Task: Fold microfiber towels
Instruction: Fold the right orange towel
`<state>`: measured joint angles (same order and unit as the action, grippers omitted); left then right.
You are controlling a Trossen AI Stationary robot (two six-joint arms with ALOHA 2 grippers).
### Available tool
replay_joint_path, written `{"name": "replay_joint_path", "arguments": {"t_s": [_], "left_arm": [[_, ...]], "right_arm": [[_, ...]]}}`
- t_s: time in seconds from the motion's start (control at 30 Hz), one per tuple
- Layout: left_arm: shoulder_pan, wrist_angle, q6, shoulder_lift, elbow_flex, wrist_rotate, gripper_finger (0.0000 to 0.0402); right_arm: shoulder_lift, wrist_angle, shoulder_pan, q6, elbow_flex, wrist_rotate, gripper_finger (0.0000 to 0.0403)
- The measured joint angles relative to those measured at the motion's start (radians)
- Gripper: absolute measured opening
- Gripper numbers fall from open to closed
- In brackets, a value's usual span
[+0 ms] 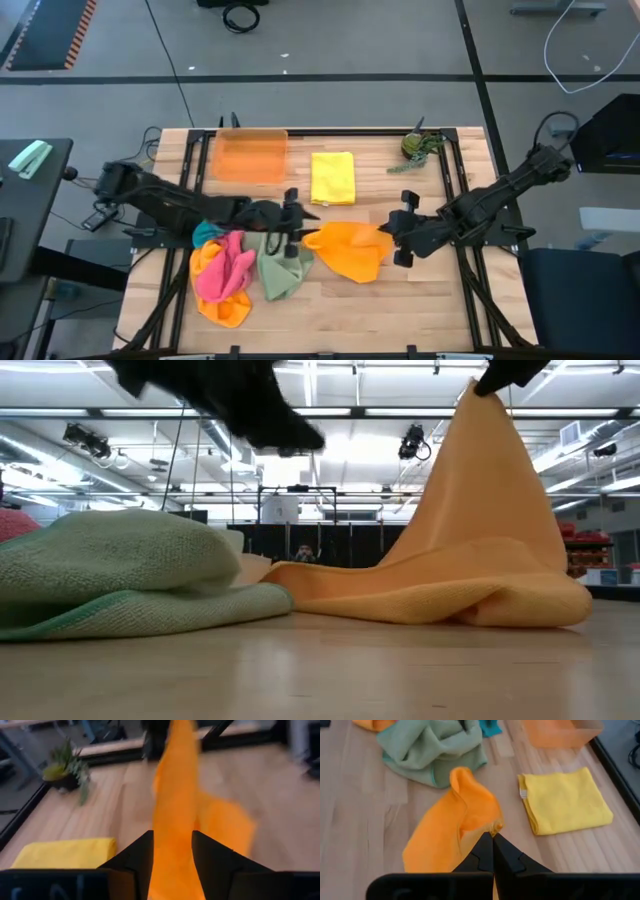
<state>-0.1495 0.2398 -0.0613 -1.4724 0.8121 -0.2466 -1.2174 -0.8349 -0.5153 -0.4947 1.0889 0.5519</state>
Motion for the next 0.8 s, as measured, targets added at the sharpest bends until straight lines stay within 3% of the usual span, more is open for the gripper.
{"name": "replay_joint_path", "arguments": {"t_s": [0.2, 0.4, 0.57, 0.7, 0.8], "left_arm": [[0.138, 0.043, 0.106, -0.178, 0.000, 0.114, 0.0168], [0.197, 0.194, -0.014, -0.293, 0.006, 0.237, 0.0156], [0.241, 0.186, -0.034, -0.366, 0.072, 0.420, 0.0146], [0.257, 0.129, -0.052, -0.429, 0.169, 0.447, 0.0142], [0.265, 0.036, -0.086, -0.462, 0.243, 0.554, 0.0142]], "right_arm": [[-0.031, 0.004, -0.013, -0.003, 0.000, -0.018, 0.0001], [-0.024, 0.005, -0.022, -0.002, 0.000, -0.027, 0.0001], [-0.002, 0.005, -0.047, 0.011, 0.000, -0.029, 0.0001], [0.017, 0.006, -0.061, 0.013, 0.000, -0.023, 0.0001], [0.024, 0.004, -0.071, 0.014, 0.000, -0.006, 0.0001]]}}
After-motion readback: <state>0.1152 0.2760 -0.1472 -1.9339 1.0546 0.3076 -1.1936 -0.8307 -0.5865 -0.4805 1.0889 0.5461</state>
